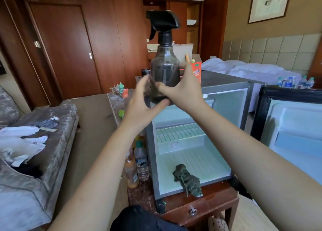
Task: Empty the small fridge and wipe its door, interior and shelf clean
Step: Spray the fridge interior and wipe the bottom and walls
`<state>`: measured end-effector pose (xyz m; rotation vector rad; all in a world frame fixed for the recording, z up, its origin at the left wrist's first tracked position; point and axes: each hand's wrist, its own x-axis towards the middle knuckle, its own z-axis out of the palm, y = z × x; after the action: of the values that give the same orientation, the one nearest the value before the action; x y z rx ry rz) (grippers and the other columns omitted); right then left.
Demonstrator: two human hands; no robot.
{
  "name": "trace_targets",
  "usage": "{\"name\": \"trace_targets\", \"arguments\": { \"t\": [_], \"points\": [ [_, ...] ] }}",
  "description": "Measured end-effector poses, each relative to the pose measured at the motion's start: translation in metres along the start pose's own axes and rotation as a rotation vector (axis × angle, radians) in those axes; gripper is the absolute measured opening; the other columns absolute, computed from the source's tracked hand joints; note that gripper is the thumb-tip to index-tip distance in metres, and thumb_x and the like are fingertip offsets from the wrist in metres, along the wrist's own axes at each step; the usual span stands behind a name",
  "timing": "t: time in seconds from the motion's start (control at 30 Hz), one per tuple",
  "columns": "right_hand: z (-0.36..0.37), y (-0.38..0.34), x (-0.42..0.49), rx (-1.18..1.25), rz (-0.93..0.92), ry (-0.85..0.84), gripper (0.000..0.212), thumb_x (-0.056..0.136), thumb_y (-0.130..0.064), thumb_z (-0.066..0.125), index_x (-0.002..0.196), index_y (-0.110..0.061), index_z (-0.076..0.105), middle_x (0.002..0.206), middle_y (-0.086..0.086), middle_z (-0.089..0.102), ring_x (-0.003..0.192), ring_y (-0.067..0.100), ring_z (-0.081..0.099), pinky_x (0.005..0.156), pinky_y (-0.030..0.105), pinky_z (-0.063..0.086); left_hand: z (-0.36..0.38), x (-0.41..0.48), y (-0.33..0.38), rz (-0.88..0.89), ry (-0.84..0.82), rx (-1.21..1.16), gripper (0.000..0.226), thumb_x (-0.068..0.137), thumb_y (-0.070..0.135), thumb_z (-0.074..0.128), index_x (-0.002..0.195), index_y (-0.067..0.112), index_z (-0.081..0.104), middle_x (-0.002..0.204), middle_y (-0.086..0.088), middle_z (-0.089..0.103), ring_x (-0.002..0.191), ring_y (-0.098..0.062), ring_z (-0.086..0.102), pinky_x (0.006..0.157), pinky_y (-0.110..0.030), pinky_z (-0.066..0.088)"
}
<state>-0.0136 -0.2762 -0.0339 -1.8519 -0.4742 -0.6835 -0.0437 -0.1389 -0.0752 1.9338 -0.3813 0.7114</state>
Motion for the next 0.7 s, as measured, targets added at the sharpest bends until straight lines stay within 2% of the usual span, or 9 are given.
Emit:
{"name": "trace_targets", "arguments": {
  "t": [0.1,0.17,0.23,0.33,0.43,0.53,0.6,0.63,0.7],
  "points": [
    [-0.027,0.011,-0.041,0.065,0.082,-0.001,0.060,0.069,-0.035,0.079,0.116,-0.020,0.047,0.099,-0.017,0.059,0.089,-0.001,0.058,0.085,0.025,0.048,0.029,-0.014,0.018,-0.016,-0.090,-0.060,0.083,0.073,0.021,0.082,0.140,0.031,0.035,0.121,0.018,0.062,0.105,0.009,0.060,0.084,-0.011,0.048],
    [-0.050,0.026,-0.066,0.100,0.124,-0.079,0.055,0.072,-0.032,0.079,0.115,-0.025,0.045,0.101,-0.019,0.059,0.088,-0.010,0.057,0.083,0.018,0.045,0.055,-0.033,0.018,-0.018,-0.107,-0.073,0.078,0.072,0.014,0.082,0.136,0.028,0.039,0.112,0.016,0.066,0.099,0.007,0.063,0.081,-0.013,0.050],
    [-0.073,0.039,-0.085,0.191,0.159,-0.152,0.058,0.076,-0.033,0.078,0.123,-0.028,0.044,0.109,-0.017,0.061,0.093,-0.012,0.058,0.084,0.012,0.044,0.083,-0.060,0.013,-0.027,-0.161,-0.110,0.076,0.074,0.015,0.081,0.136,0.027,0.039,0.114,0.016,0.065,0.100,0.006,0.063,0.080,-0.011,0.048],
    [-0.102,0.059,-0.097,0.263,0.230,-0.091,0.058,0.078,-0.037,0.076,0.128,-0.027,0.048,0.113,-0.006,0.064,0.100,0.004,0.063,0.090,0.028,0.051,0.125,-0.095,0.007,-0.088,-0.308,-0.119,0.086,0.075,0.025,0.080,0.142,0.033,0.028,0.123,0.016,0.059,0.107,0.006,0.059,0.085,-0.015,0.049],
    [-0.118,0.077,-0.105,0.228,0.303,-0.008,0.033,0.078,-0.022,0.075,0.108,-0.023,0.062,0.097,0.008,0.069,0.088,0.020,0.068,0.085,0.047,0.056,0.155,-0.117,0.003,-0.129,-0.407,-0.092,0.090,0.075,0.033,0.079,0.142,0.039,0.020,0.125,0.014,0.057,0.110,0.002,0.057,0.088,-0.019,0.048],
    [-0.122,0.098,-0.117,0.227,0.344,0.015,0.014,0.082,-0.020,0.067,0.096,-0.024,0.065,0.091,0.012,0.072,0.083,0.028,0.070,0.076,0.049,0.057,0.158,-0.123,0.002,-0.111,-0.568,0.022,0.087,0.079,0.044,0.076,0.145,0.039,0.020,0.130,0.018,0.051,0.111,0.004,0.051,0.093,-0.017,0.042],
    [-0.120,0.116,-0.126,0.178,0.407,0.002,0.018,0.084,-0.019,0.066,0.100,-0.011,0.063,0.087,0.013,0.071,0.078,0.027,0.070,0.072,0.049,0.057,0.144,-0.118,-0.005,-0.075,-0.663,0.141,0.071,0.084,0.056,0.065,0.144,0.031,0.037,0.138,0.014,0.049,0.117,0.001,0.046,0.105,-0.027,0.038],
    [-0.117,0.125,-0.131,0.158,0.438,-0.025,0.019,0.084,-0.016,0.065,0.100,-0.006,0.063,0.086,0.015,0.071,0.074,0.027,0.069,0.069,0.049,0.056,0.133,-0.113,-0.010,-0.051,-0.641,0.197,0.066,0.085,0.063,0.057,0.140,0.028,0.047,0.141,0.012,0.048,0.124,-0.003,0.045,0.111,-0.033,0.034],
    [-0.109,0.143,-0.141,0.115,0.468,-0.071,0.017,0.082,-0.013,0.063,0.099,-0.010,0.067,0.082,0.016,0.070,0.066,0.032,0.065,0.063,0.047,0.056,0.107,-0.100,-0.024,0.042,-0.418,0.298,0.062,0.085,0.064,0.047,0.131,0.023,0.058,0.141,0.005,0.051,0.131,-0.012,0.042,0.114,-0.038,0.030]
  ]
}}
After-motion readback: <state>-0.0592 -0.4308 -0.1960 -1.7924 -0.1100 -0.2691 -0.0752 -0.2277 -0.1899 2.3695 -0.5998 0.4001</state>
